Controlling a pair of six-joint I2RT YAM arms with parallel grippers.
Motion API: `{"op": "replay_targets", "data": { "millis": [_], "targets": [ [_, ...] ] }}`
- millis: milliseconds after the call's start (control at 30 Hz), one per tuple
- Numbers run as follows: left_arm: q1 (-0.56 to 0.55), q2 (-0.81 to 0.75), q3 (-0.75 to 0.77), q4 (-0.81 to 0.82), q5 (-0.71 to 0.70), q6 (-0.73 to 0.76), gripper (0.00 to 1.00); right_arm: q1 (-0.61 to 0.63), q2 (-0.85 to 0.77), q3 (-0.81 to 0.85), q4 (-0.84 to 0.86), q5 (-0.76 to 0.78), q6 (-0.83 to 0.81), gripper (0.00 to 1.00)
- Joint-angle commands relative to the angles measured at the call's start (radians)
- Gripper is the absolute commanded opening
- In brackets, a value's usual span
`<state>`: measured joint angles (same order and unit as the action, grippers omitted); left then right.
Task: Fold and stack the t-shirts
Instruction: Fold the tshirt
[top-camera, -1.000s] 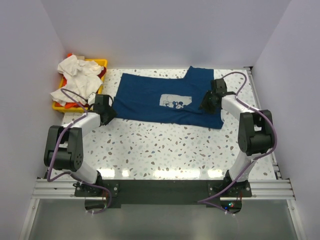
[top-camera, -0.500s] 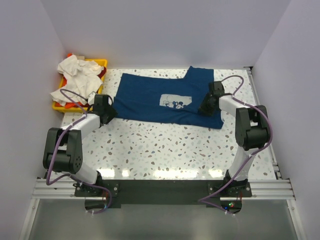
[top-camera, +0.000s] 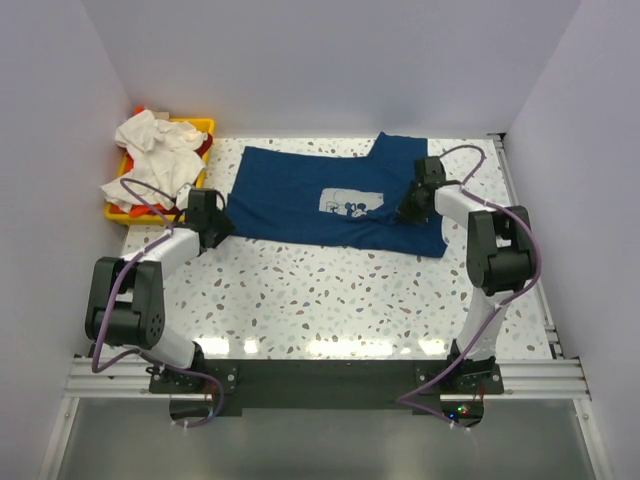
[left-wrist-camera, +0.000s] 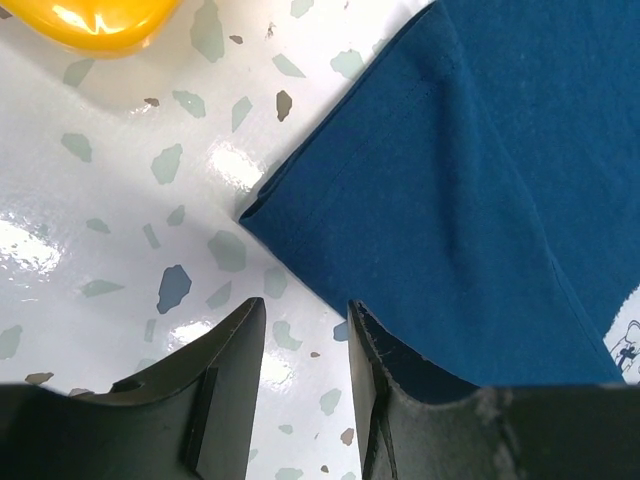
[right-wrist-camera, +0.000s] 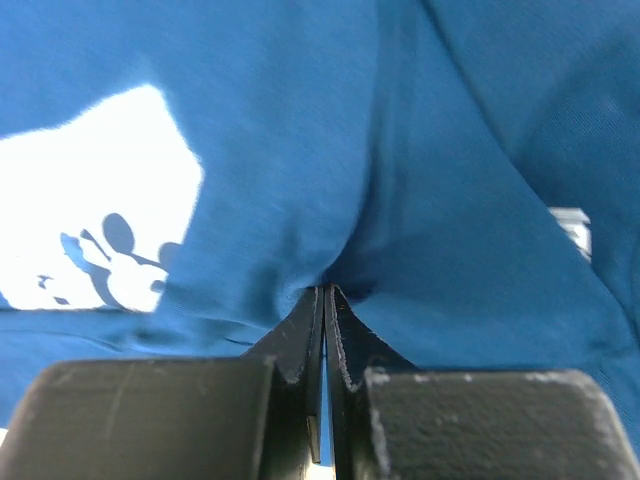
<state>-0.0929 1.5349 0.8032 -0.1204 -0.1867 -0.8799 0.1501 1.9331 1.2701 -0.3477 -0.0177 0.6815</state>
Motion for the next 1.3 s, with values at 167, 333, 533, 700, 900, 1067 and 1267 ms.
{"op": "replay_targets", "data": {
  "millis": [167, 333, 533, 700, 900, 1067, 1267],
  "targets": [
    [-0.005, -0.039, 0.010, 0.015, 0.007, 0.004, 0.43, 0.043, 0.084, 0.244, -0.036, 0.015, -0.011, 0.00],
    [-0.004, -0.041, 0.013, 0.008, 0.012, 0.009, 0.43, 0.069, 0.156, 0.356, -0.036, 0.007, -0.016, 0.00],
    [-0.005, -0.036, 0.017, 0.004, 0.018, 0.013, 0.43, 0.097, 0.242, 0.448, -0.010, -0.010, -0.049, 0.00],
    [-0.007, -0.033, 0.019, -0.002, 0.020, 0.016, 0.43, 0.114, 0.291, 0.512, -0.004, -0.001, -0.091, 0.00],
    [-0.005, -0.032, 0.024, -0.007, 0.018, 0.018, 0.43, 0.114, 0.285, 0.489, 0.062, -0.019, -0.097, 0.00],
    [-0.005, -0.032, 0.022, -0.013, 0.015, 0.019, 0.43, 0.115, 0.277, 0.465, 0.107, -0.033, -0.102, 0.00],
    [-0.005, -0.030, 0.019, -0.013, 0.012, 0.021, 0.43, 0.115, 0.280, 0.453, 0.167, -0.060, -0.092, 0.00]
  ]
}}
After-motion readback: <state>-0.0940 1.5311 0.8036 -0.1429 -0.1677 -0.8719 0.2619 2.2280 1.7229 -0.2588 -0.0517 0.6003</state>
